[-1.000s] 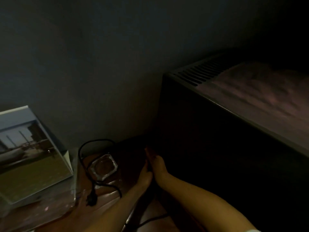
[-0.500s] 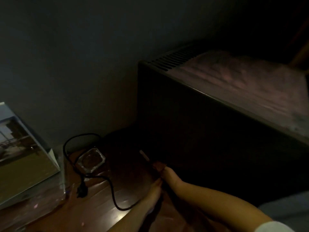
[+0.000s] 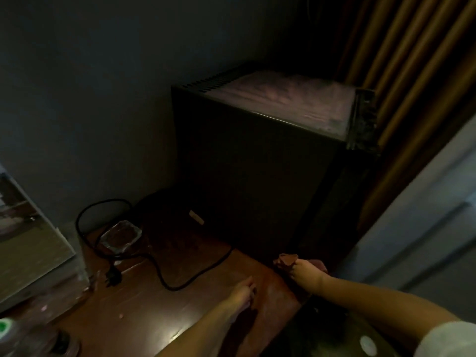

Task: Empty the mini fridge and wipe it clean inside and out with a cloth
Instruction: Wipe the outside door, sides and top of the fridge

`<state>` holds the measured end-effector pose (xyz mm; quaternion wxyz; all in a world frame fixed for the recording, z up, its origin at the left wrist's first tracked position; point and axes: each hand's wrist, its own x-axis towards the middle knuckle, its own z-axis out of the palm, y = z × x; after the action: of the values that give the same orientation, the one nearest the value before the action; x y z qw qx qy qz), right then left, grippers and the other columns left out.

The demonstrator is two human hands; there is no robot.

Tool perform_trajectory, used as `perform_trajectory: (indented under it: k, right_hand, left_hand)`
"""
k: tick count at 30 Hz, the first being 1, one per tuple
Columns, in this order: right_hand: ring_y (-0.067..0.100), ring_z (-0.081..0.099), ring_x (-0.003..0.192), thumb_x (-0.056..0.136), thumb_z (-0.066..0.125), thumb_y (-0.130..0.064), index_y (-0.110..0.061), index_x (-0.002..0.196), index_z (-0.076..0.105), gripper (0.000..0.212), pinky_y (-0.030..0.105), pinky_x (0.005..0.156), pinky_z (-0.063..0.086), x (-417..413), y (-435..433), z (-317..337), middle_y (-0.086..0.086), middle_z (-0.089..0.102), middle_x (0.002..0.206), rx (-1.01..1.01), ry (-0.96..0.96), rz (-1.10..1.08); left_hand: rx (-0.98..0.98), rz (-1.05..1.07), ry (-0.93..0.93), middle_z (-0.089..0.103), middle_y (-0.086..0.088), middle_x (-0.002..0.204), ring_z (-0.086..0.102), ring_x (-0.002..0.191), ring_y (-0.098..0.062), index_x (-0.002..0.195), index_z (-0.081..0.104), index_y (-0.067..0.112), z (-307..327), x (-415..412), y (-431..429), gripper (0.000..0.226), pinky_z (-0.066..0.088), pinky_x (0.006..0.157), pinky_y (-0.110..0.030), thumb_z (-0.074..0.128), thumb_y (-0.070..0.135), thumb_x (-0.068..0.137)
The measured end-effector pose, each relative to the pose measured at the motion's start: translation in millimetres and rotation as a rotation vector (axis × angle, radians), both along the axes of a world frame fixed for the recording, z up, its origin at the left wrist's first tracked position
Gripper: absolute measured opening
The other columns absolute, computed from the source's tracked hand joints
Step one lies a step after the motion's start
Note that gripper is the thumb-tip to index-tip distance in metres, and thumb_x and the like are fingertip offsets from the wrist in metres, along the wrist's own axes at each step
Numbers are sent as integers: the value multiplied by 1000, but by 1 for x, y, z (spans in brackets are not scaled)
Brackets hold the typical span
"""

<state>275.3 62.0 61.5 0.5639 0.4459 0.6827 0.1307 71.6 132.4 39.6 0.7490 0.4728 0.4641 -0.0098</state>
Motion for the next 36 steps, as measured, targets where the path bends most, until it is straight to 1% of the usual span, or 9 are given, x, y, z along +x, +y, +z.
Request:
perform_trajectory:
  k: [3,6,8,12,16,22,27,31,36]
  right_hand:
    - [5,58,115,80,65,-49,-37,108,72,31,24,114,18,-8,-12,29,-14,65,118,230,389,-208]
    - [30,52,116,94,48,-24,-16,123,60,33,49,110,26,-9,-27,45,8,58,121,348,652,-392]
    - [26,51,118,94,45,-24,-22,132,52,39,43,108,34,-23,-35,75,3,54,127,632,886,-576]
    - [12,58,112,89,47,-10,-27,126,59,43,22,92,44,-23,-63,117,-9,62,119,1027,1393,-848]
    - [-1,63,92,81,45,-10,-43,113,56,47,16,77,45,-20,-90,182,-15,68,101,1308,1722,-801]
    - [12,57,53,84,42,3,-41,109,54,52,28,49,47,14,-93,270,-9,68,87,1711,2099,-420]
    - [9,62,65,90,41,0,-32,122,53,46,28,58,51,40,-70,299,-4,65,102,1816,2004,-232]
    - [7,53,119,79,40,-12,-21,126,61,53,23,103,40,46,-49,303,-10,59,125,1461,1666,-41]
    - [6,57,111,75,44,-16,-26,112,72,48,26,94,44,65,-15,316,-11,68,116,1217,1519,14]
  left_hand:
    - [114,47,40,41,-7,148,49,125,-20,147,34,9,4,-6,-5,54,40,70,-19,28,-10,97]
    - [256,123,29,50,-15,138,58,108,-25,138,44,0,8,2,-11,45,50,78,-22,33,-13,96]
    - [353,209,-40,58,-13,124,58,91,-19,124,54,2,14,11,-16,45,49,69,-16,36,-19,89]
    - [506,301,-224,65,-9,115,61,105,-23,106,61,26,39,40,-28,50,49,96,-41,43,-18,88]
    - [670,289,-368,59,5,123,58,107,-9,111,56,36,92,62,-47,56,50,94,-33,39,-13,91]
    - [1069,309,-582,52,19,126,50,120,0,131,52,33,173,72,-60,53,45,100,-23,45,-5,94]
    - [1366,404,-667,49,17,130,48,126,-5,136,49,24,227,84,-60,49,42,103,-20,56,2,93]
    - [1511,495,-640,48,9,131,49,125,-10,138,49,16,244,111,-64,47,45,101,-29,59,17,92]
    - [1564,589,-512,44,9,134,49,124,-7,145,40,17,251,137,-68,56,48,99,-32,57,28,93]
